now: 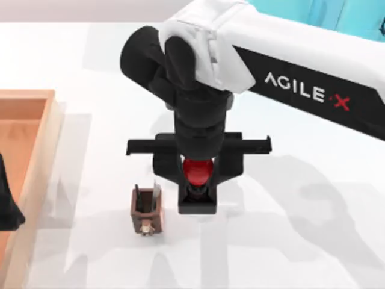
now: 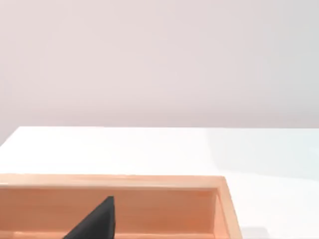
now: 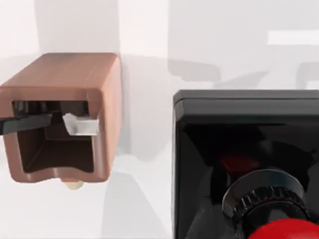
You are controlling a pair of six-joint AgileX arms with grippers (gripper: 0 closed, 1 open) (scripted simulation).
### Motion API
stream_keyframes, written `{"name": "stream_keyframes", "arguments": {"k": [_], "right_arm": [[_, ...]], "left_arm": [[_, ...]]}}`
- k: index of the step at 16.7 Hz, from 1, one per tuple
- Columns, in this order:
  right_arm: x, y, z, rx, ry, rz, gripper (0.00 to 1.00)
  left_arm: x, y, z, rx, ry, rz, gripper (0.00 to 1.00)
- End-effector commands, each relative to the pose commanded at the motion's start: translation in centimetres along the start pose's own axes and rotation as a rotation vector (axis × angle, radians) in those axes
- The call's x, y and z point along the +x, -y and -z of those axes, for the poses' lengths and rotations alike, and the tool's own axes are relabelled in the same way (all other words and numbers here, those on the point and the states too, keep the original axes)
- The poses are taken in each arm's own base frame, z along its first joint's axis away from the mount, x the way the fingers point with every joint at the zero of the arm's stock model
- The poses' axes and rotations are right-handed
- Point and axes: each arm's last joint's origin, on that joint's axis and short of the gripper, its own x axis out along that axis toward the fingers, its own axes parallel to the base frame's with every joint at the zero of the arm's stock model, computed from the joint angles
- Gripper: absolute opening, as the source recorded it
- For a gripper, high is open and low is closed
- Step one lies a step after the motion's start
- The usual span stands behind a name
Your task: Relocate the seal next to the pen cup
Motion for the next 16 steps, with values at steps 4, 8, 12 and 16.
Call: {"name": "stream_keyframes", "arguments": {"k": [4, 8, 12, 16], "right_arm": [[0.00, 0.00, 0.00, 0.000, 0.000, 0.000, 0.53], [0.00, 0.00, 0.00, 0.000, 0.000, 0.000, 0.83], [0.00, 0.00, 0.00, 0.000, 0.000, 0.000, 1.00], [0.00, 0.00, 0.00, 0.000, 0.000, 0.000, 1.00]], "left_arm": [[0.00, 0.00, 0.00, 0.000, 0.000, 0.000, 1.00], [0.00, 0.00, 0.00, 0.000, 0.000, 0.000, 1.00], [0.00, 0.00, 0.00, 0.000, 0.000, 0.000, 1.00], [0.00, 0.00, 0.00, 0.000, 0.000, 0.000, 1.00]]}}
